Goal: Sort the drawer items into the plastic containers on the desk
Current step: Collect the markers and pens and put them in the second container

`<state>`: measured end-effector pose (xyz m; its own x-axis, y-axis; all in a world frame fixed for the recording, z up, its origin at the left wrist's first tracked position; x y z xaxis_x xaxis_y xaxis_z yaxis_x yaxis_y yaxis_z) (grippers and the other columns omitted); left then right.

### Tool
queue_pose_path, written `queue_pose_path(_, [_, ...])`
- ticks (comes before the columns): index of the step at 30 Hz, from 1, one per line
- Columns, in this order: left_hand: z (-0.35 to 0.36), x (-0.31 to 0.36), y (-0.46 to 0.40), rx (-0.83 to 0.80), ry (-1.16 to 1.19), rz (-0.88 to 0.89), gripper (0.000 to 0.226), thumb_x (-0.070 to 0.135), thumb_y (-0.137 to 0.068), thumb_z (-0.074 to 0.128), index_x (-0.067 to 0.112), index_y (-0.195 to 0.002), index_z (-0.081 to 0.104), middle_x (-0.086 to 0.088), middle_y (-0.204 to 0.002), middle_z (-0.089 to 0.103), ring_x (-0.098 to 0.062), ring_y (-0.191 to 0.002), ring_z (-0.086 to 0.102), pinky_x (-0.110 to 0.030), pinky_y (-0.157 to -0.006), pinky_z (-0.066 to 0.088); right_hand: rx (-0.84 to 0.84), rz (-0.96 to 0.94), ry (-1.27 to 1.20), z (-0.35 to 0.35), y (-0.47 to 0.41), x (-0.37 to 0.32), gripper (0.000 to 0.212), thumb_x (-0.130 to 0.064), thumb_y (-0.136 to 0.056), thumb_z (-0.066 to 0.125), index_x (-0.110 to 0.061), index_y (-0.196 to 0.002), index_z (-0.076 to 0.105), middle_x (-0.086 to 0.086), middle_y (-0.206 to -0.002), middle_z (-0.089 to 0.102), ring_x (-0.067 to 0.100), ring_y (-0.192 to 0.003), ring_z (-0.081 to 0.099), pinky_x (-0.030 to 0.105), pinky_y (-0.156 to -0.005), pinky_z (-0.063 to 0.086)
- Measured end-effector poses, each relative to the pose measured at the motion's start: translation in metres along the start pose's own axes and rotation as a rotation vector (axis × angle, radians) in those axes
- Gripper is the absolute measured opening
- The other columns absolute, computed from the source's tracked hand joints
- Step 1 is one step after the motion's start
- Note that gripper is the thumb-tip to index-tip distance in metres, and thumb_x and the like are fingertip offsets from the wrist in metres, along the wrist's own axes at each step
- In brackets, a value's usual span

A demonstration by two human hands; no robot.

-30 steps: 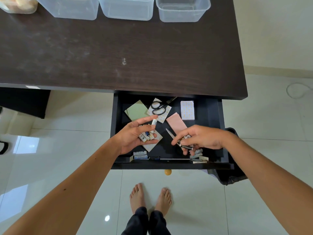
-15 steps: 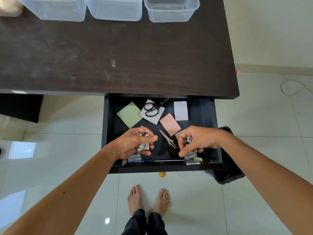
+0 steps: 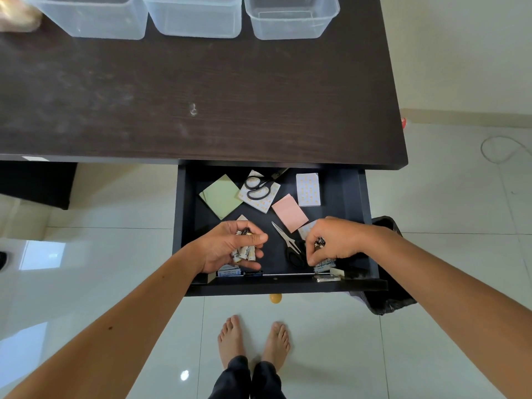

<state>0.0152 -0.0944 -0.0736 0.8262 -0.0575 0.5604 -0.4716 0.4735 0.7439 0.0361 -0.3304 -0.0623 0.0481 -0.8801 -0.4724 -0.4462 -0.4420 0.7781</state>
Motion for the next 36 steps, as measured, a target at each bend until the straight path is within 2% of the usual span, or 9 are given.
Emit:
queue_pose_path(3, [-0.003,0.001,0.001,0.026,0.005,0.011,0.017,0.017,-0.080,0.082,0.008,-0.092,0.074,-0.013,-0.089,0.069,-0.023,-0.082,0.074,-0.042,-0.069,0.065,0.011,0.027,0.144,0.007,-0.002,0.008,0.006,-0.032,-0.090,0.082,-0.028,-0.094,0.084,-0.018,-0.097,0.071,0.007,-0.110,0.048,0.037,-0.093,0.052])
queue_pose_path(6, [-0.007,0.000,0.003,0.047,0.007,0.014,0.009,0.014,-0.087,0.080,0.008,-0.091,0.074,-0.013,-0.088,0.071,-0.024,-0.083,0.074,-0.042,-0.070,0.065,0.059,0.015,0.186,0.008,-0.003,0.011,0.006,-0.031,-0.088,0.084,-0.029,-0.094,0.085,-0.017,-0.096,0.071,0.004,-0.106,0.053,0.043,-0.094,0.057])
queue_pose_path(13, [-0.010,-0.004,0.003,0.054,0.019,0.020,0.006,0.011,-0.090,0.077,0.007,-0.091,0.074,-0.014,-0.090,0.071,-0.025,-0.084,0.074,-0.044,-0.073,0.065,0.134,0.004,0.227,0.006,-0.001,0.009,0.017,-0.021,-0.089,0.084,-0.029,-0.104,0.085,-0.008,-0.106,0.075,0.012,-0.097,0.070,0.040,-0.088,0.062])
queue_pose_path(16, [-0.011,-0.004,0.003,0.053,0.014,0.021,0.007,0.013,-0.088,0.079,0.008,-0.090,0.075,-0.015,-0.090,0.071,-0.025,-0.085,0.075,-0.045,-0.074,0.065,0.122,0.021,0.234,0.005,0.001,0.008,0.017,-0.022,-0.089,0.084,-0.029,-0.104,0.085,-0.008,-0.103,0.071,0.012,-0.098,0.067,0.040,-0.088,0.061])
queue_pose_path(19, [-0.011,-0.004,0.003,0.047,0.020,0.023,0.011,0.016,-0.083,0.082,0.009,-0.089,0.075,-0.016,-0.089,0.071,-0.025,-0.084,0.074,-0.046,-0.075,0.065,0.080,0.023,0.263,0.005,0.004,0.004,0.018,-0.024,-0.089,0.083,-0.030,-0.106,0.085,-0.011,-0.103,0.062,0.014,-0.109,0.058,0.038,-0.090,0.057])
queue_pose_path(22, [-0.011,-0.004,0.003,0.048,0.021,0.026,0.009,0.013,-0.086,0.079,0.008,-0.092,0.075,-0.015,-0.088,0.071,-0.025,-0.084,0.074,-0.045,-0.074,0.065,0.050,0.025,0.269,0.005,0.004,0.000,0.023,-0.025,-0.086,0.086,-0.027,-0.108,0.084,-0.013,-0.100,0.059,0.017,-0.116,0.055,0.029,-0.078,0.051])
queue_pose_path(25, [-0.012,-0.004,0.003,0.055,0.022,0.027,0.007,0.011,-0.089,0.078,0.007,-0.093,0.074,-0.014,-0.087,0.072,-0.024,-0.083,0.074,-0.045,-0.074,0.065,0.041,0.050,0.254,0.005,0.003,0.000,0.029,-0.023,-0.082,0.089,-0.024,-0.111,0.083,-0.018,-0.088,0.052,0.019,-0.111,0.060,0.021,-0.064,0.044])
queue_pose_path(28, [-0.012,-0.004,0.002,0.047,0.022,0.027,0.009,0.013,-0.087,0.079,0.007,-0.093,0.074,-0.014,-0.088,0.072,-0.024,-0.084,0.074,-0.046,-0.075,0.065,0.013,0.060,0.259,0.006,0.002,-0.001,0.033,-0.023,-0.080,0.091,-0.024,-0.112,0.083,-0.020,-0.084,0.050,0.020,-0.109,0.062,0.023,-0.064,0.046])
queue_pose_path(36, [-0.013,-0.005,0.000,0.036,0.031,0.029,0.008,0.012,-0.086,0.080,0.008,-0.091,0.075,-0.015,-0.092,0.072,-0.025,-0.085,0.074,-0.047,-0.077,0.065,-0.017,0.072,0.323,0.009,0.000,0.000,0.033,-0.025,-0.083,0.089,-0.025,-0.116,0.083,0.000,-0.110,0.062,0.018,-0.090,0.063,0.020,-0.057,0.042])
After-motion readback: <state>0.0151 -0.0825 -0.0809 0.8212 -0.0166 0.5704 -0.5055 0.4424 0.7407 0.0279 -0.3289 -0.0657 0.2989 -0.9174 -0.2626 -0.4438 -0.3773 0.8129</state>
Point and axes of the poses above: each hand's wrist, its own y-axis away from the middle knuckle, its own z-axis out of the palm, x = y × z, the point moved 5 cm from there along -y, towards the middle knuckle
